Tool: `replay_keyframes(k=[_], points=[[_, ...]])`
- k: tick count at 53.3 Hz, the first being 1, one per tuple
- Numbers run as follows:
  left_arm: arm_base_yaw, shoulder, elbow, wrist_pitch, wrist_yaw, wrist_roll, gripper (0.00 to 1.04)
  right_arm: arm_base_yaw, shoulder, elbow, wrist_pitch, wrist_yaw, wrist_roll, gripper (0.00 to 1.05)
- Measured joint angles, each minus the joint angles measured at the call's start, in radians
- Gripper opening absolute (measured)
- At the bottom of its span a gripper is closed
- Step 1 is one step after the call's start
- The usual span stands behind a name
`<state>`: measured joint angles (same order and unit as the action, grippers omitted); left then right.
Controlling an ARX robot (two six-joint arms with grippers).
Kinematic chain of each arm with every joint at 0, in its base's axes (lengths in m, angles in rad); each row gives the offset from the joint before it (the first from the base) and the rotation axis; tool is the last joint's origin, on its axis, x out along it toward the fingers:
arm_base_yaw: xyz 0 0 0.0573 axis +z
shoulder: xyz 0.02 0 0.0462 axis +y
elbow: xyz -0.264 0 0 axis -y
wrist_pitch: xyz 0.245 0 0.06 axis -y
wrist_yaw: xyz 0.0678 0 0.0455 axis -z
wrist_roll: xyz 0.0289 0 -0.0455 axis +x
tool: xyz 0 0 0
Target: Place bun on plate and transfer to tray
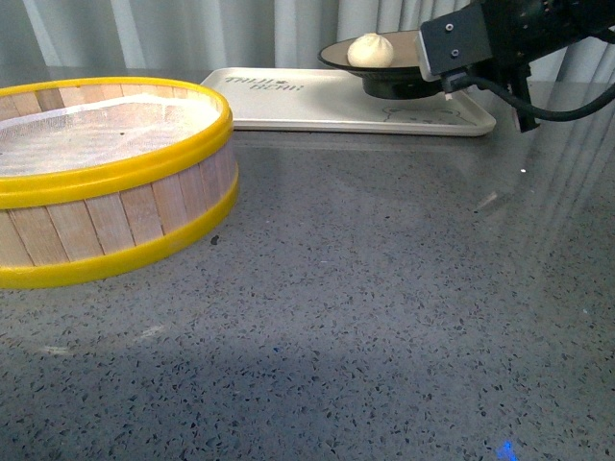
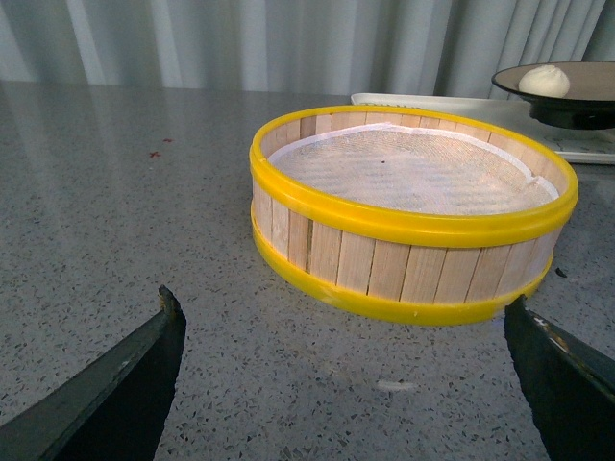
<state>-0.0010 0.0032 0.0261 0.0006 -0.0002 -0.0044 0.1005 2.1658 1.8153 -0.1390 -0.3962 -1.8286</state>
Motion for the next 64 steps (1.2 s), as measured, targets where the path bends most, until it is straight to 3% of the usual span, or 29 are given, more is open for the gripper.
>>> replay_keyframes(k=[28,64], points=[[0.000,0.000,0.000,0.000,0.000,0.000,0.98,0.087,0.126,0.166,-0.009,0.020,0.112,0.03],[0.000,0.000,0.000,0.000,0.000,0.000,0.98,0.101,0.132,0.098,0.052,0.041,0.147,0.03]])
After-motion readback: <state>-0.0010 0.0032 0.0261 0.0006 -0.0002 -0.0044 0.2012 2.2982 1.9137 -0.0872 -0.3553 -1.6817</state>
